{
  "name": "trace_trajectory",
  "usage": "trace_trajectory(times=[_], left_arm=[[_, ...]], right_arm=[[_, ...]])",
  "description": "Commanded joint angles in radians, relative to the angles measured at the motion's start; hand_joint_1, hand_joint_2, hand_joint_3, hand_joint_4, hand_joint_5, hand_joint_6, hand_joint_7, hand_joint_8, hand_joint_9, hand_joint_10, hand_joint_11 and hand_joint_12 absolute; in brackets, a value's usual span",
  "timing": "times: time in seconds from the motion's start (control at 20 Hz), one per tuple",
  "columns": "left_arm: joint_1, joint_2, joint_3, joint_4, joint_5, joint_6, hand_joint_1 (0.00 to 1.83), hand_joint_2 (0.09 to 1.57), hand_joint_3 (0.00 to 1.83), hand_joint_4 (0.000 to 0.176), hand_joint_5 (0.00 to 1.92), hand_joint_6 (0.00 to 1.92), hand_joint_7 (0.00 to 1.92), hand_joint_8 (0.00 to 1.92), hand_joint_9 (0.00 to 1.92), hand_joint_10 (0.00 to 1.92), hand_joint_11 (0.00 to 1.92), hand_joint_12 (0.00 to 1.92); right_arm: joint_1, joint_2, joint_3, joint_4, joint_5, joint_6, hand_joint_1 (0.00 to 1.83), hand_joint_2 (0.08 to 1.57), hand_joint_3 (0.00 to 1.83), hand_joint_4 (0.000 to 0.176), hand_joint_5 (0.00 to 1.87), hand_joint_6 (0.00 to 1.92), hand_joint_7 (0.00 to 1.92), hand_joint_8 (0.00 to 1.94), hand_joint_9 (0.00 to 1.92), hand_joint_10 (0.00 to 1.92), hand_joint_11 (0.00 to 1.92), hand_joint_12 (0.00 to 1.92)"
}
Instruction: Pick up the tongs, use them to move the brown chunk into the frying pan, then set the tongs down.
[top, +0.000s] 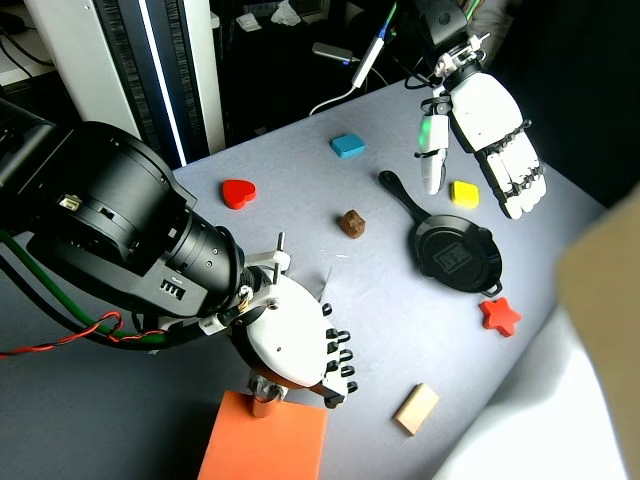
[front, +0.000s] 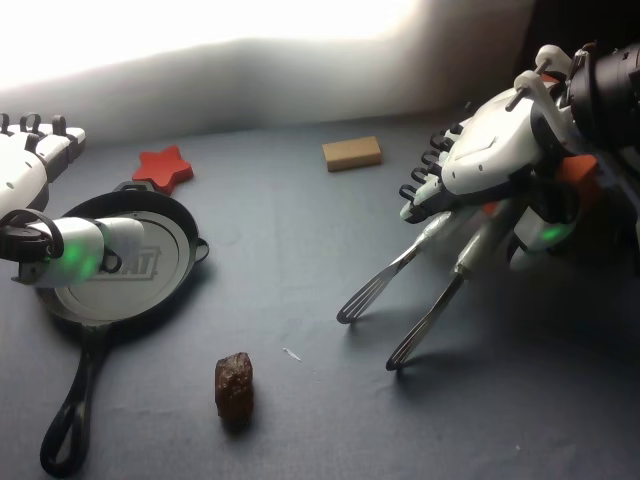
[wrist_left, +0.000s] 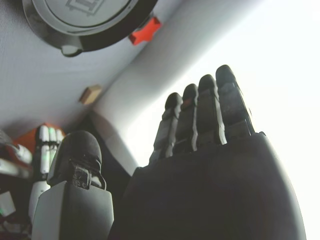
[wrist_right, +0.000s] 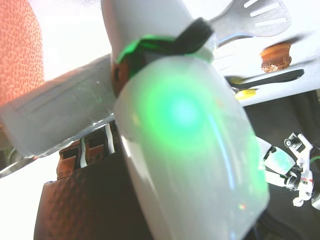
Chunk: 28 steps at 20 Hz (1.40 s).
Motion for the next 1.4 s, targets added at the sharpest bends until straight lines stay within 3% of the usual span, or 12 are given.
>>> trace_trajectory(times=[0.0,0.1,0.2,0.55,0.85,1.05,1.35], left_arm=[[-0.007,0.006,-0.003,0.054,-0.077,-0.004,0.08,1.24,0.00,0.000,0.00,0.00,0.01,0.00,0.00,0.00,0.00,0.02],[-0.007,0.006,-0.003,0.054,-0.078,-0.004,0.06,1.24,0.00,0.000,0.00,0.00,0.02,0.00,0.01,0.00,0.01,0.04],[-0.007,0.006,-0.003,0.054,-0.079,-0.004,0.06,1.24,0.00,0.000,0.00,0.00,0.03,0.00,0.03,0.00,0.00,0.14],[0.000,0.006,-0.004,0.054,-0.085,-0.004,0.09,1.24,0.00,0.000,0.01,0.00,0.03,0.00,0.03,0.00,0.00,0.14],[0.001,0.006,-0.005,0.054,-0.088,-0.004,0.09,1.25,0.00,0.000,0.00,0.00,0.01,0.00,0.00,0.00,0.00,0.05],[0.012,0.006,-0.005,0.054,-0.088,-0.020,0.11,1.24,0.00,0.000,0.00,0.00,0.03,0.00,0.02,0.00,0.00,0.13],[0.028,0.006,-0.005,0.054,-0.088,-0.046,0.08,1.25,0.00,0.000,0.00,0.00,0.02,0.00,0.01,0.00,0.00,0.06]], right_arm=[[0.004,0.008,0.001,-0.035,-0.044,-0.002,1.08,1.07,0.01,0.000,0.27,0.03,0.31,0.03,0.30,0.06,0.00,1.00],[0.009,0.009,0.001,-0.035,-0.043,-0.002,1.06,1.09,0.01,0.000,0.35,0.06,0.40,0.04,0.37,0.08,0.00,1.17],[0.017,0.009,0.001,-0.035,-0.043,-0.002,1.06,1.09,0.01,0.000,0.38,0.05,0.43,0.03,0.39,0.08,0.00,1.24],[0.035,0.009,0.001,-0.035,-0.043,-0.006,1.09,1.07,0.00,0.000,0.57,0.10,0.62,0.05,0.58,0.15,0.03,1.47],[0.039,0.010,0.000,-0.035,-0.043,-0.006,1.12,1.09,0.01,0.000,0.69,0.12,0.76,0.07,0.70,0.21,0.17,1.48],[0.049,0.015,-0.006,-0.035,-0.043,-0.005,1.11,1.11,0.01,0.000,0.74,0.10,0.80,0.04,0.72,0.24,0.22,1.45],[0.074,0.023,-0.020,-0.035,-0.044,-0.001,1.12,1.12,0.01,0.000,0.80,0.10,0.87,0.04,0.77,0.27,0.29,1.44]])
